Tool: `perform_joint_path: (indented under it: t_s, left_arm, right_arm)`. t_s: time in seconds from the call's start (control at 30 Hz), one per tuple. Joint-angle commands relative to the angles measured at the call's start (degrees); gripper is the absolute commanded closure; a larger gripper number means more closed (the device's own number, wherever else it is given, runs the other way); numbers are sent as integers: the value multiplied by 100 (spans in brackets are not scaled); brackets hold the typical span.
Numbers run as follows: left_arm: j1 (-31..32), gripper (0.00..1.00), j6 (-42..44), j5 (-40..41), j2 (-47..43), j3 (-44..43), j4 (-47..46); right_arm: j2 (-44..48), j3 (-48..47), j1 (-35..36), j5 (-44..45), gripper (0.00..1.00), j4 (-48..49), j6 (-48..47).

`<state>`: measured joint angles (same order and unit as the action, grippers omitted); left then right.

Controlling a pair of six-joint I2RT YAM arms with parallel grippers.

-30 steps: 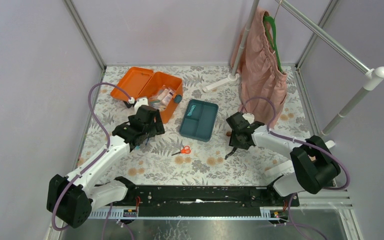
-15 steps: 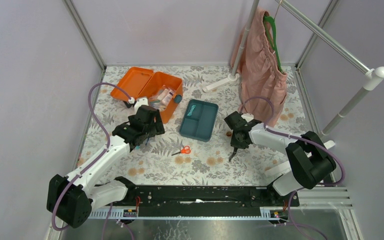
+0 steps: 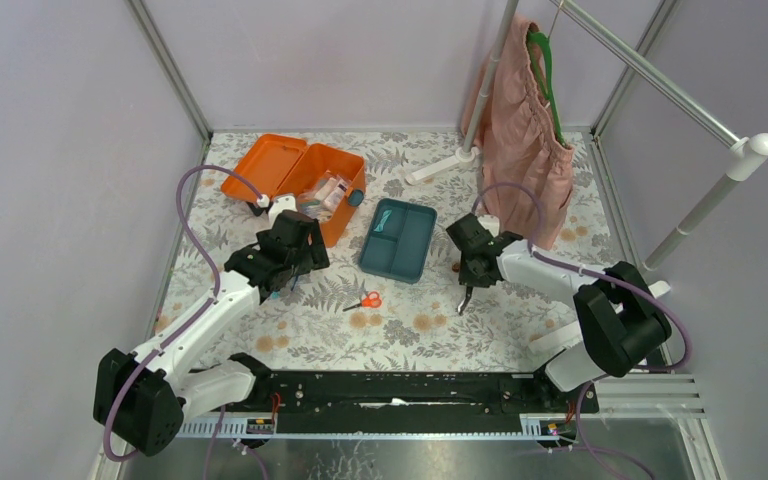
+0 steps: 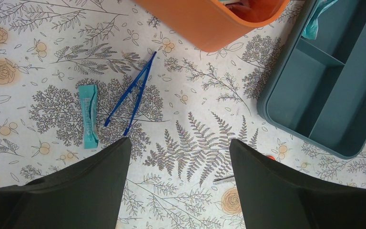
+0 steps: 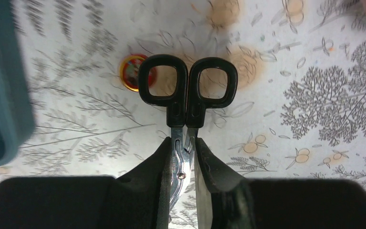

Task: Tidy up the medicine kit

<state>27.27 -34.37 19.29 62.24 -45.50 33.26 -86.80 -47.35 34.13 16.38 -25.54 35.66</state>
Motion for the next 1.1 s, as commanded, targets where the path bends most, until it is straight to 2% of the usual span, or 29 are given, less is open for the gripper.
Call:
perform_joint_path:
  t_s: [0.0,0.2,0.47,0.7,0.9,1.07]
  left_arm:
    - [-37,17,9,48,-64,-26,-133]
    - [-40,17,54,109,-102,-51,-76]
    - [-37,17,57,248,-262,-39,61]
    - [-37,16,65,359,-417,6,171]
    - [-37,16,48,357,-475,47,178]
    - [-37,16,48,367,-512,64,173]
  right_arm:
    - [83,-649,34,14,81,-83,-180]
    - [-279,-1325,40,-117,80,21,-216]
    - [-1546,-2591,157,-677,81,169,-160]
    - [-2354,-3597,326,-785,81,72,-217]
    - [-2783,-4096,406,-747,81,-123,-215]
    - [-2859,-4054,407,-480,81,-203,-46]
